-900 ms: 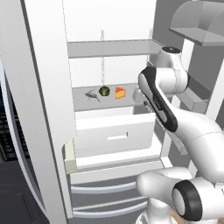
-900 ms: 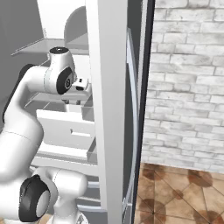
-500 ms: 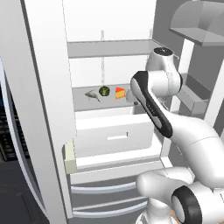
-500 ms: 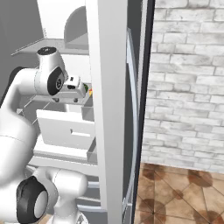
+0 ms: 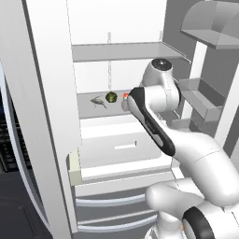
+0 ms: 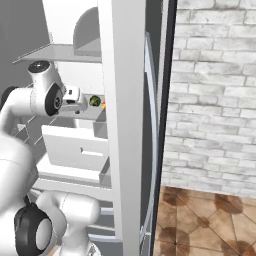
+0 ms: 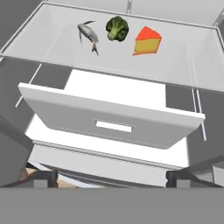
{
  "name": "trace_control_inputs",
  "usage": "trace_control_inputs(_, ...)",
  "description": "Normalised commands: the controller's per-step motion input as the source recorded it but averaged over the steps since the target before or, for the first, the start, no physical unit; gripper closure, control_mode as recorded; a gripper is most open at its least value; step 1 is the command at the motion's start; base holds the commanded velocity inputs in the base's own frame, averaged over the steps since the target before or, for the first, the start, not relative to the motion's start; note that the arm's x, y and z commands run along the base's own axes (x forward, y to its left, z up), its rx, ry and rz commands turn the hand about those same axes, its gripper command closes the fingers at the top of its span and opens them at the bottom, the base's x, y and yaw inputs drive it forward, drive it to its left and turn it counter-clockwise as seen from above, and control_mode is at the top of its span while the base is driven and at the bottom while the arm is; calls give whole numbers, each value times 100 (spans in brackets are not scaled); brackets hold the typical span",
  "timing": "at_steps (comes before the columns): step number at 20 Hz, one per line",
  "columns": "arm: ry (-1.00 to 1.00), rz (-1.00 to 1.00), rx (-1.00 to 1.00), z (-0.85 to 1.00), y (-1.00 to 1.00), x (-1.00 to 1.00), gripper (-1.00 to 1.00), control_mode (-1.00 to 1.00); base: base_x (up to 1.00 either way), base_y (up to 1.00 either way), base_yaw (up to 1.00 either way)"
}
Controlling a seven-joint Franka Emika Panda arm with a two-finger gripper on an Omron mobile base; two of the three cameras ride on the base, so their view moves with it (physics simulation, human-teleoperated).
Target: Take the cheese, fish, and broccoli from the fridge and place them on the plate on the dining counter to create an appetizer plate.
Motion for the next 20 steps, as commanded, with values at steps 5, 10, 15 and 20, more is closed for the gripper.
trace_control_inputs(5,0,0,0,0,10,63,-100,-100,0,0,0)
trace_control_inputs(10,3,0,1,0,12,82,-100,-100,0,0,0)
trace_control_inputs(15,7,1,3,-9,19,72,-100,-100,0,0,0)
trace_control_inputs(20,5,3,5,-25,31,48,-100,-100,0,0,0)
